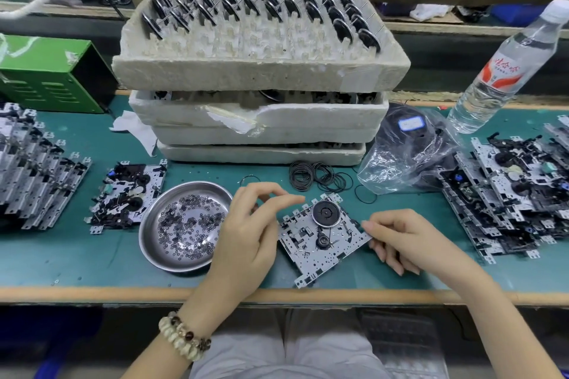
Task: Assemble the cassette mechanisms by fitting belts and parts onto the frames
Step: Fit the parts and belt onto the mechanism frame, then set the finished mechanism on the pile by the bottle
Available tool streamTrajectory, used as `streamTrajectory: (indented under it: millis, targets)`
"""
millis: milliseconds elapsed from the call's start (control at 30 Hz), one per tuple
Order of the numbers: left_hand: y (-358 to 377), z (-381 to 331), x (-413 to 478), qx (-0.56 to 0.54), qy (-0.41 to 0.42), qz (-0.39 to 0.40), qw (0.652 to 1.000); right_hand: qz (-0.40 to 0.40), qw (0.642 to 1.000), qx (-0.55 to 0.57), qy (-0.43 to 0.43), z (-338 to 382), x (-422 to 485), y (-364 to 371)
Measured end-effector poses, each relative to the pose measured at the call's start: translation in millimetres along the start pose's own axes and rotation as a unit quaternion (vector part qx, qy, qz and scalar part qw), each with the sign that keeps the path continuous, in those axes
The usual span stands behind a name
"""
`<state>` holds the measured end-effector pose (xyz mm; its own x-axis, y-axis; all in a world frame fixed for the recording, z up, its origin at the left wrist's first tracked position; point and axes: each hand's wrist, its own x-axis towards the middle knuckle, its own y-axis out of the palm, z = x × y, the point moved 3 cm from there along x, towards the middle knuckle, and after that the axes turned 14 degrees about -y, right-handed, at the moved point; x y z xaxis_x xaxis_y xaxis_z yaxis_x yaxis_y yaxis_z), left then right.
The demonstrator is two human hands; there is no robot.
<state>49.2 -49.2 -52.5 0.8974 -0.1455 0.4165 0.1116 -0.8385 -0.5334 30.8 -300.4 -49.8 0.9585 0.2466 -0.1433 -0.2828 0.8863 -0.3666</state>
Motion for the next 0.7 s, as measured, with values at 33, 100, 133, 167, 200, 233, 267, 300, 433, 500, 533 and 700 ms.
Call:
streamTrajectory:
  millis: [33, 100, 133, 167, 200, 233, 267, 300, 433, 500, 533, 700]
  targets:
    - [0, 2, -3, -0.008, 0.002, -0.016, 1.000, 0.006, 0.998, 0.054, 0.007, 3, 0, 0]
    - [1, 4, -5, -0.017, 0.005, -0.040, 0.999, -0.007, 0.992, 0.128, 0.005, 14, 1, 0]
    - [0, 5, -5, -0.022, 0.005, -0.051, 0.998, -0.023, 0.989, 0.147, 0.005, 22, 1, -3]
    - [0, 5, -6, -0.027, 0.005, -0.059, 0.998, -0.042, 0.988, 0.150, 0.007, 31, 0, -6]
    - [0, 5, -6, -0.034, 0.005, -0.063, 0.997, -0.065, 0.988, 0.142, 0.009, 41, -1, -10]
    - [1, 6, -6, -0.042, 0.005, -0.064, 0.997, -0.087, 0.989, 0.122, 0.010, 54, -4, -15]
    - [1, 6, -6, -0.050, 0.006, -0.065, 0.997, -0.109, 0.989, 0.096, 0.007, 69, -8, -19]
    - [0, 6, -7, -0.059, 0.005, -0.070, 0.996, -0.127, 0.991, 0.040, -0.007, 84, -13, -21]
    - [-2, 8, -8, -0.091, -0.005, -0.105, 0.990, -0.117, 0.849, -0.509, -0.080, 127, -26, 10]
    - [-4, 9, -9, -0.103, -0.007, -0.117, 0.988, -0.107, 0.788, -0.600, -0.084, 130, -27, 50]
    - [-4, 9, -9, -0.107, -0.007, -0.119, 0.987, -0.102, 0.781, -0.606, -0.112, 129, -27, 72]
    - [-4, 10, -9, -0.110, -0.004, -0.124, 0.986, -0.068, 0.735, -0.660, -0.142, 90, -20, 140]
